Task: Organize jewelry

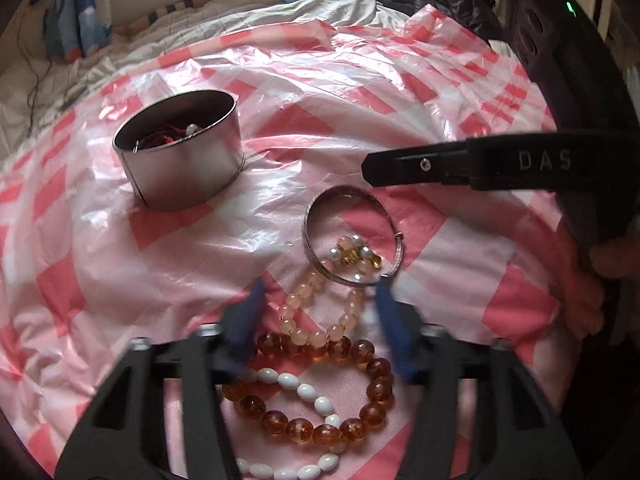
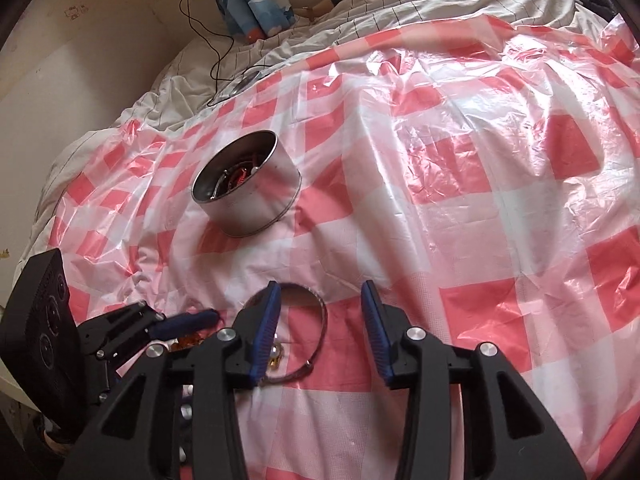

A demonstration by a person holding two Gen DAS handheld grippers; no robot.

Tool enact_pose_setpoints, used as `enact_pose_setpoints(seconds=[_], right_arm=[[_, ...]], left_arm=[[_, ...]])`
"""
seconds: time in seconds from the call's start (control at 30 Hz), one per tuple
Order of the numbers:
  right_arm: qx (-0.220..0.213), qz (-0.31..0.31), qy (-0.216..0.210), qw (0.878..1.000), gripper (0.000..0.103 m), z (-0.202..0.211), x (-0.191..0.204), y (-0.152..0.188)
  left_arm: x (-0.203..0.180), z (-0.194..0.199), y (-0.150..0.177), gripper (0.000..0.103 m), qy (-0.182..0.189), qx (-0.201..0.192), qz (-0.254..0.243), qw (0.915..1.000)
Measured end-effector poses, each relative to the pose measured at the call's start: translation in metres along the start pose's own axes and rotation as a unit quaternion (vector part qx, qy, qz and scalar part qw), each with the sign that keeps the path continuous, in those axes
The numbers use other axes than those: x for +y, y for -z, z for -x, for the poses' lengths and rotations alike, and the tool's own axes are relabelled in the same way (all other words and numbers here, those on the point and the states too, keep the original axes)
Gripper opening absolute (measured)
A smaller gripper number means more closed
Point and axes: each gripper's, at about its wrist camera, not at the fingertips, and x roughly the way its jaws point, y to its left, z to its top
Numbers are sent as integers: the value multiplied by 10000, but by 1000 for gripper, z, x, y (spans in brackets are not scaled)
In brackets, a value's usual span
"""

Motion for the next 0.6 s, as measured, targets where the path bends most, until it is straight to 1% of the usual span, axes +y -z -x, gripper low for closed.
enact_pose_setpoints(seconds=[0.03, 0.07, 0.1, 0.13, 0.17, 0.23, 0.33, 0.4, 0.47, 0.57, 0.6], right_arm=[[2, 20, -3, 10000, 45, 0, 1, 0], [4, 39, -9, 10000, 47, 0, 1, 0], [3, 53, -15, 10000, 49, 0, 2, 0], [2, 57, -18, 10000, 49, 0, 2, 0], [1, 53, -21, 10000, 49, 0, 2, 0], [-8, 38, -29, 10000, 50, 0, 2, 0], [-13, 87, -9, 10000, 51, 0, 4, 1], [10, 227, 70, 9997, 52, -1, 9, 3], [14, 454, 136, 9989, 53, -2, 17, 5], [-80, 982, 181, 9950, 59, -2, 39, 10], [-119, 1251, 319, 9916, 61, -4, 49, 13]], left_arm=[[5, 1, 0, 21, 116, 41, 178, 9998], [8, 2, 1, 19, 230, 52, 274, 9993], [10, 3, 3, 15, 306, 50, 316, 9990], [12, 5, 4, 13, 356, 41, 350, 9987], [13, 9, 5, 7, 412, 11, 389, 9984], [18, 19, 7, 7, 503, -113, 503, 9974], [26, 38, 10, 7, 523, -353, 625, 9961], [35, 47, 12, 7, 456, -476, 753, 9950], [46, 53, 15, 7, 264, -535, 893, 9942], [62, 56, 20, 7, -185, -472, 1073, 9929], [67, 56, 21, 7, -304, -419, 1119, 9924]])
